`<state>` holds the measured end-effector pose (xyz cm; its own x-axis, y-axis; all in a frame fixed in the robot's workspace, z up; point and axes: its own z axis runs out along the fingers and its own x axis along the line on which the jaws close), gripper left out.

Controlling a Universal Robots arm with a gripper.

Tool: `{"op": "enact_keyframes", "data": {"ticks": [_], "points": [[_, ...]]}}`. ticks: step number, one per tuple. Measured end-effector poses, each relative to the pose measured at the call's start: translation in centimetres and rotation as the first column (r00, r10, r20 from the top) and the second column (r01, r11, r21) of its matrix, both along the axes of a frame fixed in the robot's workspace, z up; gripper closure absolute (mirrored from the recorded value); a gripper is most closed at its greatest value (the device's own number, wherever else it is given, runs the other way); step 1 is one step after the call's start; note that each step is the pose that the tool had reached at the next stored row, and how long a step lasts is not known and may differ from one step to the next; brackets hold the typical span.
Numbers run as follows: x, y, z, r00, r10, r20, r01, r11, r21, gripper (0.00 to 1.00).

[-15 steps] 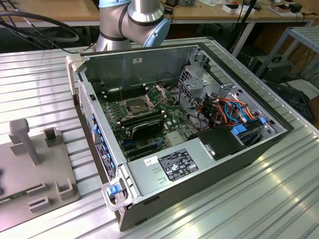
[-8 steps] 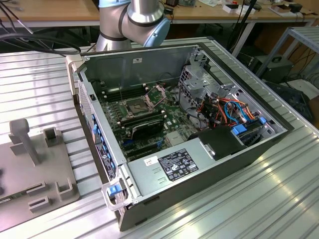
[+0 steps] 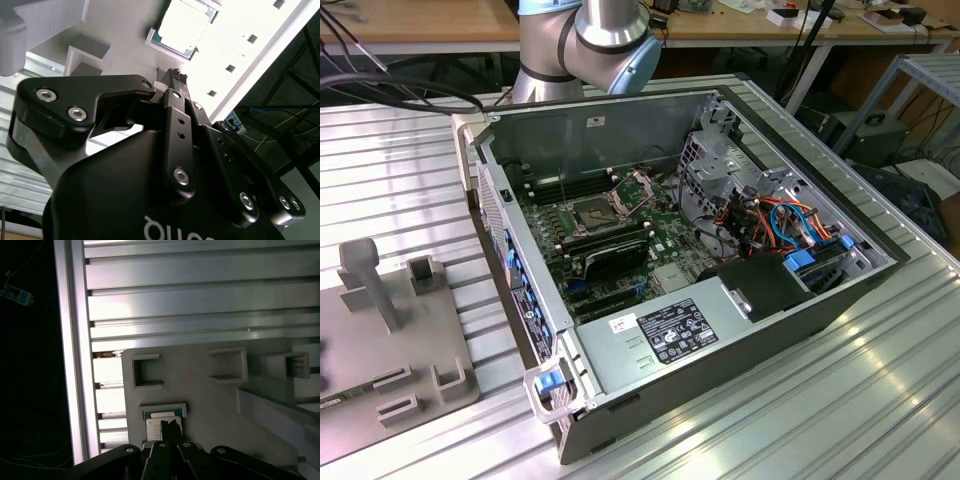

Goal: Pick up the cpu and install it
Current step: 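Reach for the cpu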

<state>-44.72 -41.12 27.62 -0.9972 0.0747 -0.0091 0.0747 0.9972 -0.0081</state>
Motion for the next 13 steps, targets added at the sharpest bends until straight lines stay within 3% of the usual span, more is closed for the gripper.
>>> {"op": "enact_keyframes", "data": {"ticks": [13], "points": [[-0.01,0.0,-0.61,1.0,0.0,0.0,0.0,1.0,-0.0001,0.89]]}}
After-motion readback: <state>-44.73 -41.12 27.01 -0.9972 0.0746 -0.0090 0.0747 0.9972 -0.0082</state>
